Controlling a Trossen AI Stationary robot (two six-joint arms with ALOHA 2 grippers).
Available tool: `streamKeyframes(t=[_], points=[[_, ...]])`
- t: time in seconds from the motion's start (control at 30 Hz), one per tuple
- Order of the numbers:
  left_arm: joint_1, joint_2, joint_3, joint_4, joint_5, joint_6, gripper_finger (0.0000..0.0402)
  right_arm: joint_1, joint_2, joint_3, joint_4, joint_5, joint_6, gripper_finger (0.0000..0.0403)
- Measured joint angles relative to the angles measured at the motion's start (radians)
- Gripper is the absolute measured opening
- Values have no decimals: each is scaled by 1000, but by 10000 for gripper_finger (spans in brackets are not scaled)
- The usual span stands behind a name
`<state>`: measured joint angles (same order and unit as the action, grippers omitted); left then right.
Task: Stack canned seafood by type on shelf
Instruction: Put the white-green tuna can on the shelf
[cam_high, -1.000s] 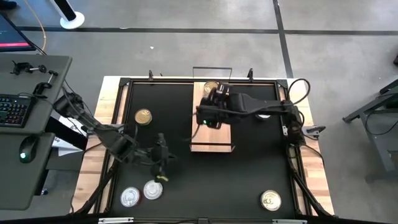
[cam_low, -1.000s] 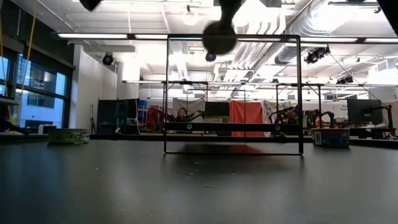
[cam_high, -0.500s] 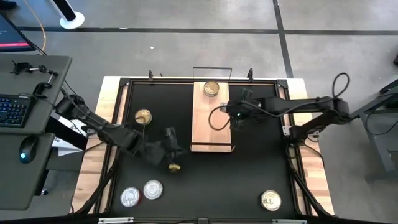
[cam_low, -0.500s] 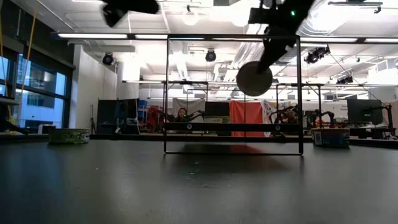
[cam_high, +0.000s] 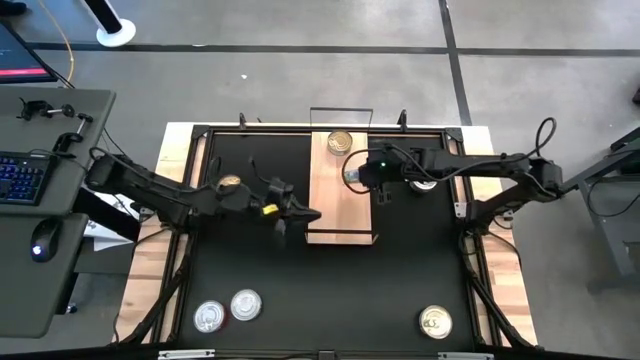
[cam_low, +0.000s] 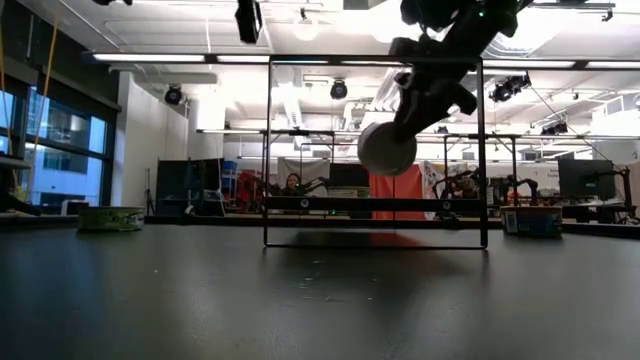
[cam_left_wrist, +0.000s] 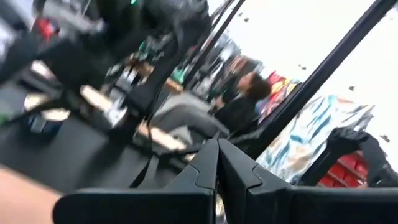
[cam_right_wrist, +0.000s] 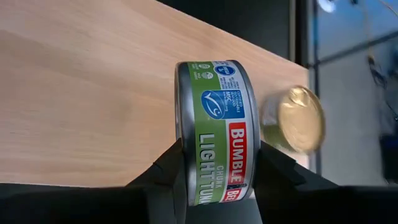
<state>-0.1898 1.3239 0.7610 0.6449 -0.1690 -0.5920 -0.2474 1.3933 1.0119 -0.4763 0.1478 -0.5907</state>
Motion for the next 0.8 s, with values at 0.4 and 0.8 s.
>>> streamKeyframes(t=[0.4,0.8], points=[[67,-187,0,-31,-36,225,0,6,127,0,145,54,-135,121],[94,-346,0,-368,-36,230,0,18,140,1,126,56,-108,223]])
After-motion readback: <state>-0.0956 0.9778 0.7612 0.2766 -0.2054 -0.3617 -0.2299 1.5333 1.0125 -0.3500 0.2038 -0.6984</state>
